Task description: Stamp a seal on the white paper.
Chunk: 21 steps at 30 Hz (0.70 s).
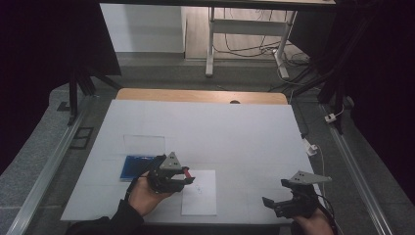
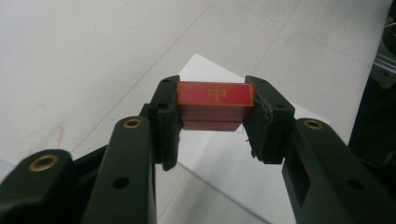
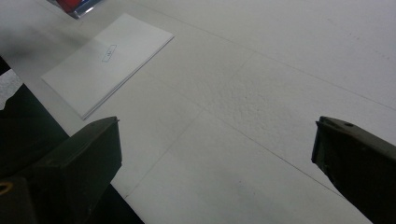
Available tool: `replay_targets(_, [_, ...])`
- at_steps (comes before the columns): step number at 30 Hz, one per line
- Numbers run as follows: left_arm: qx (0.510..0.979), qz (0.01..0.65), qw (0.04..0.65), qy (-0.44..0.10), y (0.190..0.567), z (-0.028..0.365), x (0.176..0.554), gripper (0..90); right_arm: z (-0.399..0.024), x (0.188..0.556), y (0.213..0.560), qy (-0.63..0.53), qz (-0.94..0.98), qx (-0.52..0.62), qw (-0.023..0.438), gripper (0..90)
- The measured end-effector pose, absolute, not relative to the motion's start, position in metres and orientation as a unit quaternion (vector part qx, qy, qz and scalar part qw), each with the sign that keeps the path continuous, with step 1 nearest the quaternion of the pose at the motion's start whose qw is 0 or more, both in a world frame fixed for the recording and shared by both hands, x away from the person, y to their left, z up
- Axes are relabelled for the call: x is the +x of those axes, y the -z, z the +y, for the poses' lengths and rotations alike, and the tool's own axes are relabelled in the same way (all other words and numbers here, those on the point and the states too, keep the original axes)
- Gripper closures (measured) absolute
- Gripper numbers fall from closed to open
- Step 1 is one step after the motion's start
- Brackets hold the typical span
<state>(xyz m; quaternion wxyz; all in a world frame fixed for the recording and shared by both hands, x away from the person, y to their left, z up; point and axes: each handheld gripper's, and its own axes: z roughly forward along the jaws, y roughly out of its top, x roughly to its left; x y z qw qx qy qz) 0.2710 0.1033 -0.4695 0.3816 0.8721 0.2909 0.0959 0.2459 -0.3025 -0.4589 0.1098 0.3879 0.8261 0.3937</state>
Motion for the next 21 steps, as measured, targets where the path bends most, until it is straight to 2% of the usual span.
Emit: replay_targets(21, [0.858, 0.328, 0.379, -0.111, 0.462, 0.139, 0.273, 58.3, -0.304, 0.246, 0.458, -0.400, 0.822, 0.391, 0.108, 1.4])
